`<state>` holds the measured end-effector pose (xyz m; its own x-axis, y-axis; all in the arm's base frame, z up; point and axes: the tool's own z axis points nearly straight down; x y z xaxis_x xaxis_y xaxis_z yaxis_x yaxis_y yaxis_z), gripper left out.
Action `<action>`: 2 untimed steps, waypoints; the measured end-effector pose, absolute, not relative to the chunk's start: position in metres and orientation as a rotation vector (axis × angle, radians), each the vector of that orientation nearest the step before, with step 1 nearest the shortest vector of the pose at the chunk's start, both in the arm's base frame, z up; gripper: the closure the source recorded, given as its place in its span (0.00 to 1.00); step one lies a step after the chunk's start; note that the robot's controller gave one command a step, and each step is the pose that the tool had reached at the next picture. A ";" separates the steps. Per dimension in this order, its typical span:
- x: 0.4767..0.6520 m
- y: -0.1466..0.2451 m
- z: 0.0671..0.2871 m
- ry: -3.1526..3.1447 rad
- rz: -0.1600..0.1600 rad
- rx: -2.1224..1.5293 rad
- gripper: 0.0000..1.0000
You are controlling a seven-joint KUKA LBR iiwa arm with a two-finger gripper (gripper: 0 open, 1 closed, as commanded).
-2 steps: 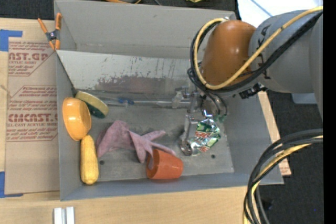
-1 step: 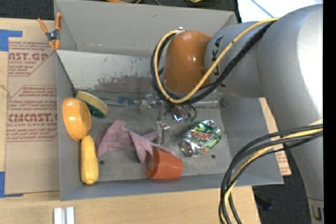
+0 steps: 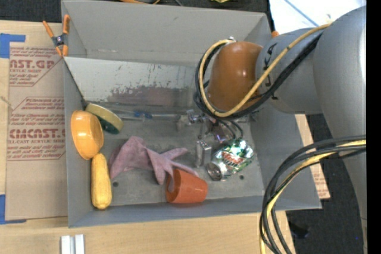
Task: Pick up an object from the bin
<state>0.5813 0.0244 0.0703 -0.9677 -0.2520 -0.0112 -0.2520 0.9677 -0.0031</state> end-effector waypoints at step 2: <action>0.532 0.107 0.070 3.108 0.000 -0.335 0.00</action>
Offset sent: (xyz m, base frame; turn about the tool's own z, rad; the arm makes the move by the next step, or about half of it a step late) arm -0.0488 0.0828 -0.0003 0.0374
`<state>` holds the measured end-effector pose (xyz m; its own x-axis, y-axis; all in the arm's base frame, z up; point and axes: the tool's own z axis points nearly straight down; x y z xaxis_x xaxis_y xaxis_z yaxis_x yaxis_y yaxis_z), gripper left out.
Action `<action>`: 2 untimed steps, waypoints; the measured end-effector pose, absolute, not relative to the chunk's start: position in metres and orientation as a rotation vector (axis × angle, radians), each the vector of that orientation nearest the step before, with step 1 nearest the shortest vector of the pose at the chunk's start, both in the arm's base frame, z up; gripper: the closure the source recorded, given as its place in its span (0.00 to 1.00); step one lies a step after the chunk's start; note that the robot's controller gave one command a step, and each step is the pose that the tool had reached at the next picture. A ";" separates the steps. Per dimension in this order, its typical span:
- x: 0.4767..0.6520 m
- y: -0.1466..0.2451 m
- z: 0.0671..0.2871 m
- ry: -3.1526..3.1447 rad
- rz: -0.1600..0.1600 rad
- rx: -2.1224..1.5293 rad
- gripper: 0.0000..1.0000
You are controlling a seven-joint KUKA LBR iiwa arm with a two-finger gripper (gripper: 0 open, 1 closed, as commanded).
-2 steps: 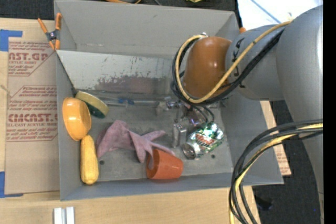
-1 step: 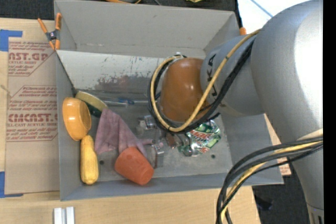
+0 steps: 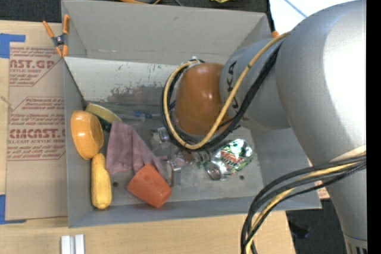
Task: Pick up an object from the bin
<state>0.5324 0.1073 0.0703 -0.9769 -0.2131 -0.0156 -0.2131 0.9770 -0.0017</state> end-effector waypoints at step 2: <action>0.545 0.135 0.070 3.127 0.003 -0.003 0.00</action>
Offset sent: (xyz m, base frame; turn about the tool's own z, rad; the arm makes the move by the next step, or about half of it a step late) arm 0.0207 0.0394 -0.0003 0.0050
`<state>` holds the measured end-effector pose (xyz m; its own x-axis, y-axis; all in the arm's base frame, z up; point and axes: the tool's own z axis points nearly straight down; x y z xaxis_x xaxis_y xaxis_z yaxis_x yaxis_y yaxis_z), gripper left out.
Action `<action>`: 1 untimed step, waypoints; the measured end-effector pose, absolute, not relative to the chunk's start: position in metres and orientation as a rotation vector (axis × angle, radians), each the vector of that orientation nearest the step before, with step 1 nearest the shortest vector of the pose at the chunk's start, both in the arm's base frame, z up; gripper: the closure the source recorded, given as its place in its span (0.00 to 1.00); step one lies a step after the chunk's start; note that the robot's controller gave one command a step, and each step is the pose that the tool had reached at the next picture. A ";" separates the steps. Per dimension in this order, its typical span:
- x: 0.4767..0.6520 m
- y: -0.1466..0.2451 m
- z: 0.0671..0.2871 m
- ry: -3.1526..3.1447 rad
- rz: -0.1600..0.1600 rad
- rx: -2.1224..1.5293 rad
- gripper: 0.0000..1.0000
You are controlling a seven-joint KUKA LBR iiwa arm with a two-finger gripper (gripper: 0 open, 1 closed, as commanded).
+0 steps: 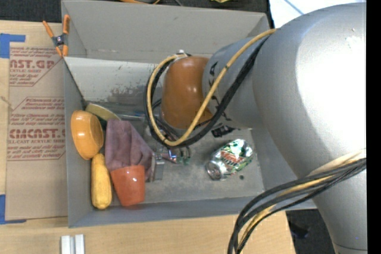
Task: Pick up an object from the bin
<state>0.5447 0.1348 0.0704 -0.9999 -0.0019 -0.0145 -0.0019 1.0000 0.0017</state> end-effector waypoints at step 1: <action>0.562 0.170 0.070 3.075 0.001 -0.560 0.00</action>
Offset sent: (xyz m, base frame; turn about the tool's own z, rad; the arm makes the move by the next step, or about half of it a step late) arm 0.0277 -0.0101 0.0373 -0.1937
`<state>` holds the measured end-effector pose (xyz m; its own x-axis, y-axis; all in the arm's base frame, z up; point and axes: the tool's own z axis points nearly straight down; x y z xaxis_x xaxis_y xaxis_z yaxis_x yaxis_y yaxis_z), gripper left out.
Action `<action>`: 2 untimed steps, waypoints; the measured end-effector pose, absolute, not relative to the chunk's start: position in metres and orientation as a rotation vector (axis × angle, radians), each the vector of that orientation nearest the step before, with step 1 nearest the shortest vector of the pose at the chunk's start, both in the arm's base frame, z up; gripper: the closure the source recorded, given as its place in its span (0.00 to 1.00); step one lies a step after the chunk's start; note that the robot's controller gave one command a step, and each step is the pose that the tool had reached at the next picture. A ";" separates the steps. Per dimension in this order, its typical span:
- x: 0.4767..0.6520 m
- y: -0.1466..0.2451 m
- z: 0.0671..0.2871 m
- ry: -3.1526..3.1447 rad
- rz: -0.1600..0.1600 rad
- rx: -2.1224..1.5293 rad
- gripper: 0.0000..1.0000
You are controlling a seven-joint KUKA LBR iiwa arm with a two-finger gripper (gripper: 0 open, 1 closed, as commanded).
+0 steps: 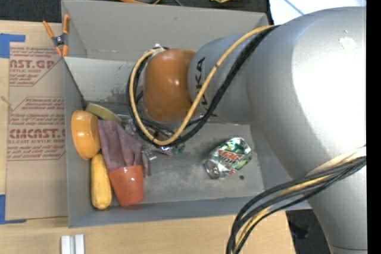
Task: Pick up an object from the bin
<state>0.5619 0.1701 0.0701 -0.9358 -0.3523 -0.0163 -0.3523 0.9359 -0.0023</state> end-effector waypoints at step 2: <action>0.571 0.132 0.103 3.098 -0.002 -0.380 0.00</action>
Offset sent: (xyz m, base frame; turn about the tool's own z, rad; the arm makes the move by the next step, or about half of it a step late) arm 0.0029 -0.0110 0.0193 -0.0548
